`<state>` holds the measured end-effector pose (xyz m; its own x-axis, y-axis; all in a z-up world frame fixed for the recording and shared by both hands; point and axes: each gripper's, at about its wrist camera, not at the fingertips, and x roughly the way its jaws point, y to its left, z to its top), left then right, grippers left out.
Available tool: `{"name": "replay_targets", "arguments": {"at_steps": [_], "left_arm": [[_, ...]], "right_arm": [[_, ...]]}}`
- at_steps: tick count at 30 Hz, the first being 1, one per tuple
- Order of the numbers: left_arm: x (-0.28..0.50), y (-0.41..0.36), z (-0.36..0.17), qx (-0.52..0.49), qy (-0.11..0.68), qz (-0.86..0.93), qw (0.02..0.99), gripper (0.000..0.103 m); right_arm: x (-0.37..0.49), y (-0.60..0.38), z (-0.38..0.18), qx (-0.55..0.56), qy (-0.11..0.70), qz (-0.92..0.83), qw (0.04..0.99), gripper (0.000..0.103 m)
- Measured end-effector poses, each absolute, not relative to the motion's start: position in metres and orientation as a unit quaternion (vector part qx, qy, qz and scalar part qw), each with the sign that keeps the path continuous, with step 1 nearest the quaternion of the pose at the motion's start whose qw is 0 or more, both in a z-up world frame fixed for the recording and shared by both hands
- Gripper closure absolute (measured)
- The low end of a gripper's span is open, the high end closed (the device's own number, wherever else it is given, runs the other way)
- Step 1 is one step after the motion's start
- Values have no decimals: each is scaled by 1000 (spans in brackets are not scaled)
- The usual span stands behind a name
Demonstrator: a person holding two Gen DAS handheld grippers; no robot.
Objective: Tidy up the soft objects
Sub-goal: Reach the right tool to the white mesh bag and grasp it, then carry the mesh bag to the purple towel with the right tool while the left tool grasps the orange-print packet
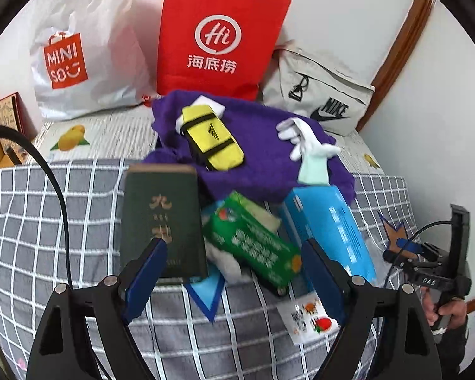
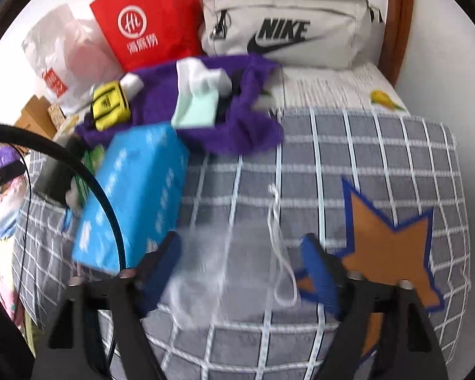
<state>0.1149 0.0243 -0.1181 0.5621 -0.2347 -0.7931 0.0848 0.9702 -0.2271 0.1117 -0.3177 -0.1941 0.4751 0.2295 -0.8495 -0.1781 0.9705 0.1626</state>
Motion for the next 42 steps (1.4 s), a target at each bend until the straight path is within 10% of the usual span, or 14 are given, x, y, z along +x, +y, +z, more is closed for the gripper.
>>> {"name": "replay_targets", "arguments": {"at_steps": [17,19,24,42], "left_arm": [[55,10,-132,-64,480,-95,870,17],[52,9,-135,-63,484,-93,868,17],[49,5,-144,-61,495,-94,862,17],[61,-80,-187,-13,536,-163,828,17]], "right_arm": [[103,-297,-242,-13,477,132,869,5],[99,-298,-243,-16,467,135,874,10],[89,-301,-234,-19,461,152,874,90],[62,-327,-202,55,470,138,870,93]]}}
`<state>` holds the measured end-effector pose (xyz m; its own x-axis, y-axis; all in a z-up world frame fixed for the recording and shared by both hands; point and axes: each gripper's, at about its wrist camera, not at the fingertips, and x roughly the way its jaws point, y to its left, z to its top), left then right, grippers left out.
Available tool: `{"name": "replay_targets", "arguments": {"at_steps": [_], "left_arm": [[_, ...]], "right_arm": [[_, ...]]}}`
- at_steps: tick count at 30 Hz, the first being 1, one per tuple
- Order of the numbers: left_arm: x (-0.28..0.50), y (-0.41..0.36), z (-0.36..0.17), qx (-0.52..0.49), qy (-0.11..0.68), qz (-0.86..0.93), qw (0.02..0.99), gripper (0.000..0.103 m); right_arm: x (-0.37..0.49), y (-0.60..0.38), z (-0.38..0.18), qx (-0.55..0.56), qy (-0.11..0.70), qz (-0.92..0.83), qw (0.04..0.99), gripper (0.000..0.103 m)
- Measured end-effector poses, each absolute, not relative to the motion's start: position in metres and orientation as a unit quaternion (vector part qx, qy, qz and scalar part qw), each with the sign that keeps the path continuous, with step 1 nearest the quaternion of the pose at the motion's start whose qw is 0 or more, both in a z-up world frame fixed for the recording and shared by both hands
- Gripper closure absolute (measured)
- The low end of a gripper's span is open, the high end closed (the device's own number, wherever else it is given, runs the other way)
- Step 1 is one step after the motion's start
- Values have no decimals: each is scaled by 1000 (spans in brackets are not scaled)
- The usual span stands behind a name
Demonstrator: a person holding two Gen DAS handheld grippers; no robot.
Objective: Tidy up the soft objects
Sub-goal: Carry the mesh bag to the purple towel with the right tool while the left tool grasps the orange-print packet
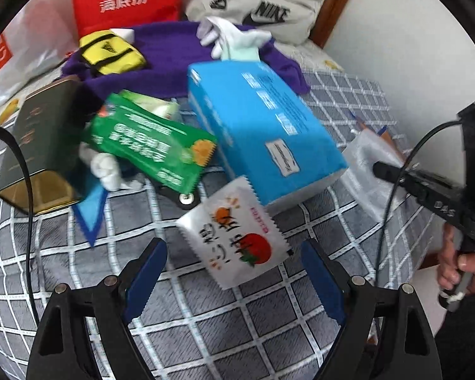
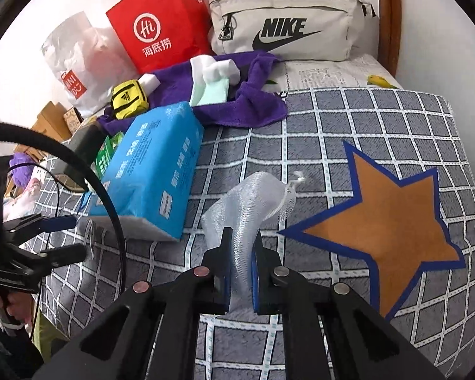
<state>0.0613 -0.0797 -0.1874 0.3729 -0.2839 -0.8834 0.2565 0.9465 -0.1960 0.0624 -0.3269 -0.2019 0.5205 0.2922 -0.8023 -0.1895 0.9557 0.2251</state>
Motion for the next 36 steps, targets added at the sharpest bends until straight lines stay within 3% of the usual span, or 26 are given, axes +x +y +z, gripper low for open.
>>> {"name": "replay_targets", "arguments": {"at_steps": [5,7,8,9,14,21,36], "left_arm": [[69,-106,-206,35,549,-128,825,21],[71,-109,-215,56,548,-108,828,49],[71,-107,-216,56,548,-105,828,53],[72,-105,-217,53,549,-101,828,65],[70,-73,-202,-17,535,-136,833,92],[64,-42,-196,-24,526,-137,839,97],[68,-20,-175,-61,496,-161,851,98]], "right_arm": [[61,-326,-208,55,477,139,866,93],[61,-327,-210,57,479,138,865,93],[61,-328,-210,59,478,136,866,93],[60,-328,-209,61,477,136,866,93],[61,-324,-205,58,474,141,867,93],[61,-317,-197,57,468,149,869,94],[62,-320,-174,82,459,160,870,95]]}}
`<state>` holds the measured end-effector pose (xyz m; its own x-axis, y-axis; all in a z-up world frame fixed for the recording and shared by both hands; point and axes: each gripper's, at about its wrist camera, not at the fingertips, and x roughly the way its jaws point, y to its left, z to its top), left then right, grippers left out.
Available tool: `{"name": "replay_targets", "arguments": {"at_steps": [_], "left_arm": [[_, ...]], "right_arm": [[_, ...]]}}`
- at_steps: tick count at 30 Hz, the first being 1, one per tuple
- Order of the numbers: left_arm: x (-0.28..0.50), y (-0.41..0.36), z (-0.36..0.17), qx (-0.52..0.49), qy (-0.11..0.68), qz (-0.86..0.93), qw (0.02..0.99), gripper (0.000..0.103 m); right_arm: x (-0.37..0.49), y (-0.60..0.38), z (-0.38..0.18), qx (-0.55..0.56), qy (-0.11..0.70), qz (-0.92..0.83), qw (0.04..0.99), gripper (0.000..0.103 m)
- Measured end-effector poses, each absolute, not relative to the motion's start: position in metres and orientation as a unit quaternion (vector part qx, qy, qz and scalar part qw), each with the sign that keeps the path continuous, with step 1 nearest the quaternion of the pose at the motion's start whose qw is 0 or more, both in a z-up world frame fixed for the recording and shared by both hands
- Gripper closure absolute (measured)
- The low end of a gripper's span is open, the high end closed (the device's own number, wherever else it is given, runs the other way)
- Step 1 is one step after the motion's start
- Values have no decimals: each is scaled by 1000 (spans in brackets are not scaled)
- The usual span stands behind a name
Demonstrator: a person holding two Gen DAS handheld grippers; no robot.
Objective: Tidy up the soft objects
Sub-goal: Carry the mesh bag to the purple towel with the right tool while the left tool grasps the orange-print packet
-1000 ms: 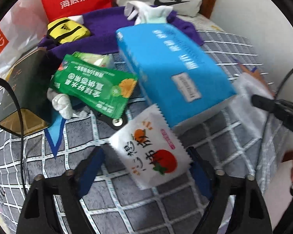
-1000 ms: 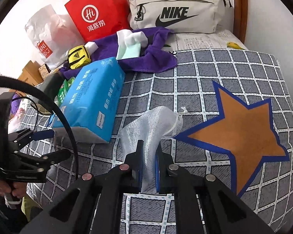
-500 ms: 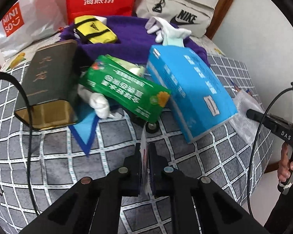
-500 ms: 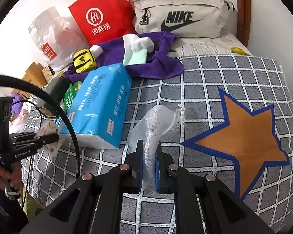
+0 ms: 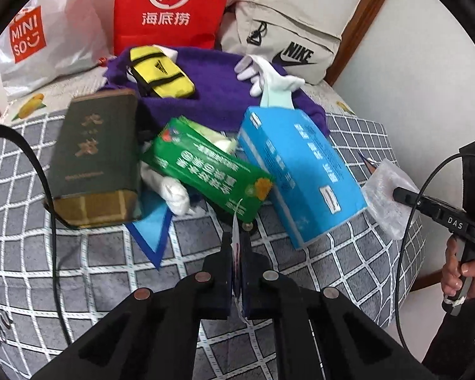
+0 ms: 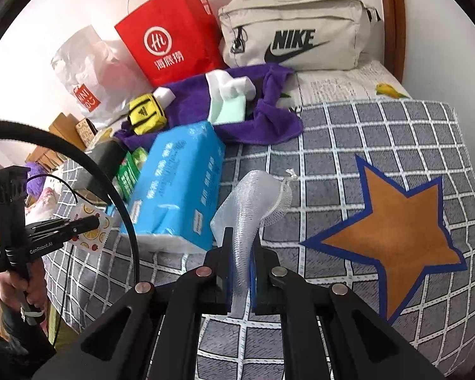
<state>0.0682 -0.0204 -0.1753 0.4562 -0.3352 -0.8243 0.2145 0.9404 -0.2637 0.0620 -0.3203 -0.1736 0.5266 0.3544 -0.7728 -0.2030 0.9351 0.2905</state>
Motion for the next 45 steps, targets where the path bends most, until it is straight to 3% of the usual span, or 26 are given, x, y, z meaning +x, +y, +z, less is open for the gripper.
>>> {"name": "replay_targets", "arguments": {"at_steps": [26,45], "left_arm": [[133,15,-121,-65,448,-144,880,98],[191,31,-117,-75,441,-132,885,98]], "right_arm": [[149,-262,-110,46,397,222,890,95],[226,-212,-121,33,414,242,877,95]]}}
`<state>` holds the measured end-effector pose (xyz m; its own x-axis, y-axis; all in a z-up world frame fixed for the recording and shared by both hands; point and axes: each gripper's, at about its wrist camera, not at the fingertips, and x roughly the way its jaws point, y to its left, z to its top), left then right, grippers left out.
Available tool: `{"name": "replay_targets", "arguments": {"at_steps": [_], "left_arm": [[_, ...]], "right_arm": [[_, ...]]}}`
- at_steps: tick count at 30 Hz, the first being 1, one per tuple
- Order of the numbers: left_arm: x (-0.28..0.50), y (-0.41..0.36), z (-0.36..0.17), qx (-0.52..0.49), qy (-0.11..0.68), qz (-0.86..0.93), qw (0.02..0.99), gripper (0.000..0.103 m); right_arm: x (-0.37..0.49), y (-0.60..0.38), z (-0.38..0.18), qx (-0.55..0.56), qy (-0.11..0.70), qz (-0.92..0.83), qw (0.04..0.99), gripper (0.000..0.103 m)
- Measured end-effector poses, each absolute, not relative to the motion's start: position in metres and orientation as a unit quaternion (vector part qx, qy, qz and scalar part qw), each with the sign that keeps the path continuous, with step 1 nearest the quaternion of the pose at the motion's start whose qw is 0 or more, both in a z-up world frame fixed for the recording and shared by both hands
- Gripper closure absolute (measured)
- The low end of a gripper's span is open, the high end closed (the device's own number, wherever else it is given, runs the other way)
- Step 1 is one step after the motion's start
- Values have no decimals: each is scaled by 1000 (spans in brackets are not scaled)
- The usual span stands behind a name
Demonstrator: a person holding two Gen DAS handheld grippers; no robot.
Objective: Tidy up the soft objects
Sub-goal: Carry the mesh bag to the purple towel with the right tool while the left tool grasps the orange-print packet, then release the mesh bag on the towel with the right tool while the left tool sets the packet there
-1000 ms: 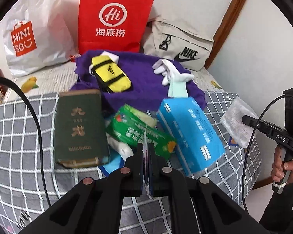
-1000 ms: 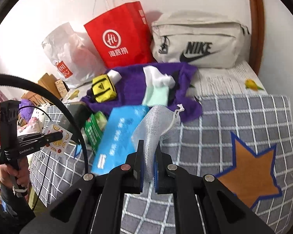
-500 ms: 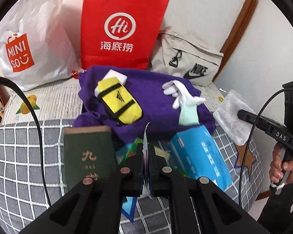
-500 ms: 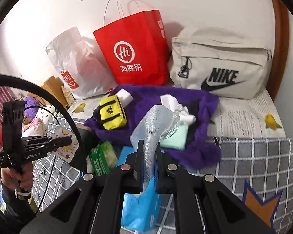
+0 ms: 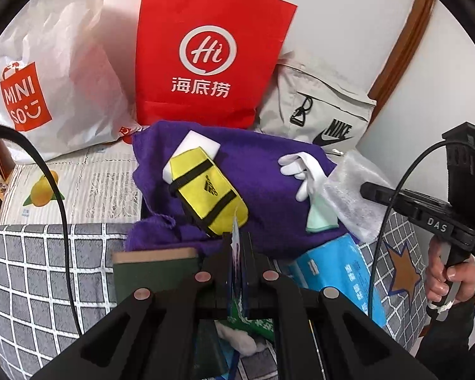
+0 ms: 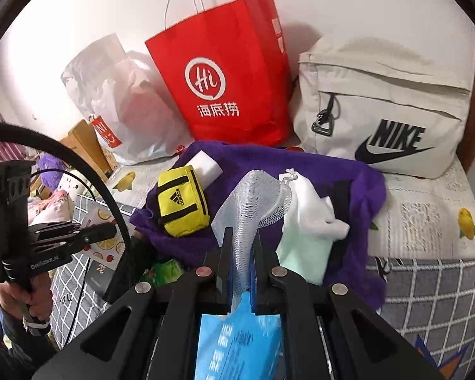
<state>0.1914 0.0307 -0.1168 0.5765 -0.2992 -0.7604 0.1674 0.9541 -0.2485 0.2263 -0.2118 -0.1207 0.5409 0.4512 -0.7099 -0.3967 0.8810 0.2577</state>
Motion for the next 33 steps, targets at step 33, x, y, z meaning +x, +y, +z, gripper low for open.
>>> {"name": "replay_targets", "arguments": {"at_steps": [33], "left_arm": [[236,39,-134,-74,461,-138,874,98]], "right_arm": [[338,-163,-199,-22,519,223,825,86]]}}
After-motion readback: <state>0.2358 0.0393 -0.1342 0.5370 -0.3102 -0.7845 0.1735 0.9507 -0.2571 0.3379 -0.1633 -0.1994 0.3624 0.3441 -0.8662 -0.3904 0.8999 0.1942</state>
